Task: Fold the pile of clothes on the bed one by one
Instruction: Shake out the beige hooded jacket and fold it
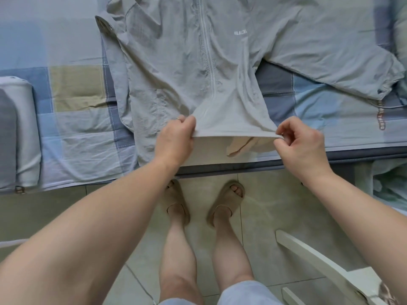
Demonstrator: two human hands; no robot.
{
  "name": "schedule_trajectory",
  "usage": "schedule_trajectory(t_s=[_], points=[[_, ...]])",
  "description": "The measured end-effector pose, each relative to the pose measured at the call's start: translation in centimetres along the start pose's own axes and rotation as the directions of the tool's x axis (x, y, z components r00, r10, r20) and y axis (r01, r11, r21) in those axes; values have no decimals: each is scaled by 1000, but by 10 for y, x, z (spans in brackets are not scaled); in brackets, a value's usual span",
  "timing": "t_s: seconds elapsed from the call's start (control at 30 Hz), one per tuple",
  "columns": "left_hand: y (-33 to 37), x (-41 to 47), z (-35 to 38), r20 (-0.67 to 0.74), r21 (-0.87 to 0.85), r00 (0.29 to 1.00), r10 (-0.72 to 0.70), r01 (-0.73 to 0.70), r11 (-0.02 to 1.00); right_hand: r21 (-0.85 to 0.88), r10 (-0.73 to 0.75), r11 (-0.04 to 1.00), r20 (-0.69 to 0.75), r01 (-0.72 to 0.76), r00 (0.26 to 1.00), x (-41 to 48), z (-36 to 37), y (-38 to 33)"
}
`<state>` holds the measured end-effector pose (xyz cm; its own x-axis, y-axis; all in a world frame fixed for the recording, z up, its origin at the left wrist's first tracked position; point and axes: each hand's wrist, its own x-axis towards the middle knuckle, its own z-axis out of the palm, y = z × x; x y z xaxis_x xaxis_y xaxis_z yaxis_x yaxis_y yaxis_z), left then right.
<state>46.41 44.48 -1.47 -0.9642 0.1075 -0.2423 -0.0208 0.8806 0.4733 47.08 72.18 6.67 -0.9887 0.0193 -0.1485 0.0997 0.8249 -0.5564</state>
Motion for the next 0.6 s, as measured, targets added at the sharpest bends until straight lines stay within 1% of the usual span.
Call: schedule_trajectory(t_s=[0.1,0.2,0.37,0.47,0.6], points=[[-34,2,-18,-13,41,992,-124,125,991,-38,41,998,-100,-45,994,10,-11,11],[-63,-4,-34,-29,84,978,-206,208,974,-79,66,994,-108,-75,992,18,-20,19],[-99,-13,-59,-61,121,939,-338,344,931,-105,244,960,-146,-260,959,33,-31,40],[-119,-22,-75,-79,88,871,-485,491,867,-143,324,928,-145,-343,935,41,-35,52],[-135,-37,-88,-90,22,763,-640,644,764,-187,368,905,-113,-383,923,47,-34,56]])
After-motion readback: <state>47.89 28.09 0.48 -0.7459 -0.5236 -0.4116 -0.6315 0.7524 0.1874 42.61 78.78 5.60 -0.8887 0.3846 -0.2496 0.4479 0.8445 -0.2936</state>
